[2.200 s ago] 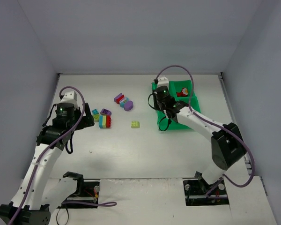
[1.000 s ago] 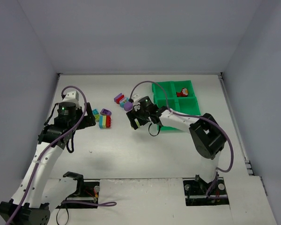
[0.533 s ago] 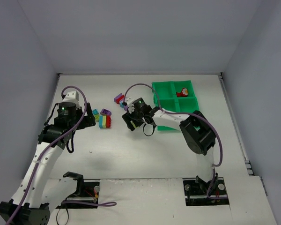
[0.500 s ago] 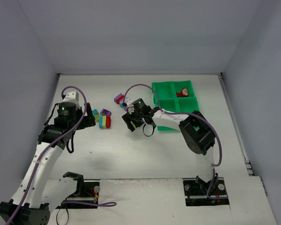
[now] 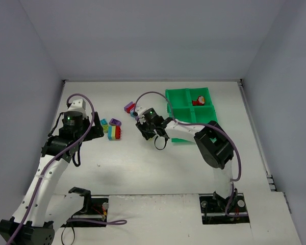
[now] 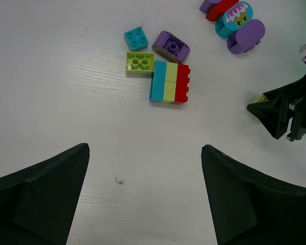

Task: Sort the legos into containers by color

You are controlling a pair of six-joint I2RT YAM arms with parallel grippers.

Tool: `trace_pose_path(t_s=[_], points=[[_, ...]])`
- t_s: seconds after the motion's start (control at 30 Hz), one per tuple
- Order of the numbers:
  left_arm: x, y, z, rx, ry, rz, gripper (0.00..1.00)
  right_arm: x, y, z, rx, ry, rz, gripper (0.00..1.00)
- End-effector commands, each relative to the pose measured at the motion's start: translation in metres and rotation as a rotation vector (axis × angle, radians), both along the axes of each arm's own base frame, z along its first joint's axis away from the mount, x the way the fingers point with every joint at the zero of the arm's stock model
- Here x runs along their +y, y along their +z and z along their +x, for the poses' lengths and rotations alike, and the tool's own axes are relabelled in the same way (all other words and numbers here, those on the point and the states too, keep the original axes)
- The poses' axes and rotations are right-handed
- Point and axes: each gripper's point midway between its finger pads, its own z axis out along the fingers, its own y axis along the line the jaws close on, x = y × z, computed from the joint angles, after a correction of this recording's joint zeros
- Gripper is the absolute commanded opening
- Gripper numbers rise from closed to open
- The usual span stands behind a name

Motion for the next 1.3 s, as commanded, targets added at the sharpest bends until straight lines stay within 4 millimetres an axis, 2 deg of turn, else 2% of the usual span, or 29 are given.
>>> trace_pose_path(t_s=[0.0,0.03,0.1,0.13,0.17,0.2,0.27,0.3,0.33,0.4,0.43,0.5,0.53,0.63,0.67,0.7,0.8,0.83,0.93,1.03,1.07,1.17,1.2,1.27], points=[[0.000,0.017,0.007,-0.065,-0.005,0.006,0.84,-0.002,0.071,0.019,-0.152,-0.075,0.068,0.00],[-0.001,0.017,0.008,-0.065,-0.007,0.005,0.84,-0.004,0.092,0.021,-0.179,-0.097,0.104,0.00],[-0.001,0.018,0.009,-0.066,-0.008,0.001,0.84,-0.021,0.112,0.031,-0.230,-0.175,0.106,0.00],[-0.002,0.017,0.009,-0.064,-0.010,0.001,0.84,-0.029,0.134,0.033,-0.268,-0.209,0.132,0.00],[-0.002,0.018,0.009,-0.067,-0.010,-0.002,0.84,-0.037,0.143,0.036,-0.285,-0.248,0.144,0.00],[-0.003,0.018,0.010,-0.066,-0.012,-0.005,0.84,-0.058,0.160,0.041,-0.324,-0.330,0.152,0.00],[-0.004,0.018,0.011,-0.069,-0.015,-0.009,0.84,-0.084,0.170,0.044,-0.347,-0.422,0.154,0.00],[-0.005,0.018,0.011,-0.070,-0.016,-0.010,0.84,-0.104,0.168,0.046,-0.359,-0.486,0.129,0.00],[-0.005,0.018,0.012,-0.070,-0.017,-0.011,0.84,-0.130,0.179,0.052,-0.375,-0.561,0.140,0.00],[-0.007,0.017,0.014,-0.070,-0.020,-0.014,0.84,-0.165,0.175,0.054,-0.353,-0.675,0.134,0.00],[-0.007,0.018,0.015,-0.068,-0.022,-0.016,0.84,-0.200,0.170,0.059,-0.351,-0.770,0.111,0.00],[-0.009,0.020,0.016,-0.074,-0.025,-0.018,0.84,-0.231,0.162,0.057,-0.323,-0.873,0.095,0.00],[-0.010,0.019,0.017,-0.071,-0.027,-0.019,0.84,-0.254,0.152,0.057,-0.307,-0.936,0.076,0.00],[-0.012,0.020,0.019,-0.075,-0.030,-0.022,0.84,-0.278,0.132,0.060,-0.255,-1.016,0.078,0.00],[-0.012,0.021,0.019,-0.074,-0.029,-0.020,0.84,-0.291,0.119,0.056,-0.200,-1.040,0.056,0.00],[-0.011,0.021,0.020,-0.074,-0.029,-0.018,0.84,-0.293,0.108,0.056,-0.171,-1.049,0.041,0.01],[-0.010,0.021,0.018,-0.073,-0.027,-0.014,0.84,-0.296,0.101,0.057,-0.152,-1.061,0.020,0.17],[-0.010,0.020,0.016,-0.071,-0.027,-0.010,0.84,-0.295,0.103,0.058,-0.156,-1.067,0.029,0.32],[-0.008,0.018,0.014,-0.066,-0.024,-0.001,0.84,-0.295,0.113,0.060,-0.175,-1.074,0.053,0.60],[-0.007,0.016,0.013,-0.062,-0.021,0.004,0.84,-0.281,0.137,0.064,-0.217,-1.035,0.092,0.66],[-0.006,0.016,0.012,-0.060,-0.021,0.004,0.84,-0.276,0.138,0.063,-0.218,-1.019,0.092,0.66],[-0.006,0.013,0.013,-0.053,-0.019,0.008,0.84,-0.229,0.162,0.066,-0.248,-0.873,0.158,0.62],[-0.006,0.012,0.013,-0.051,-0.017,0.009,0.84,-0.194,0.172,0.063,-0.245,-0.764,0.203,0.61],[-0.006,0.012,0.013,-0.049,-0.014,0.008,0.84,-0.155,0.183,0.065,-0.266,-0.634,0.253,0.59]])
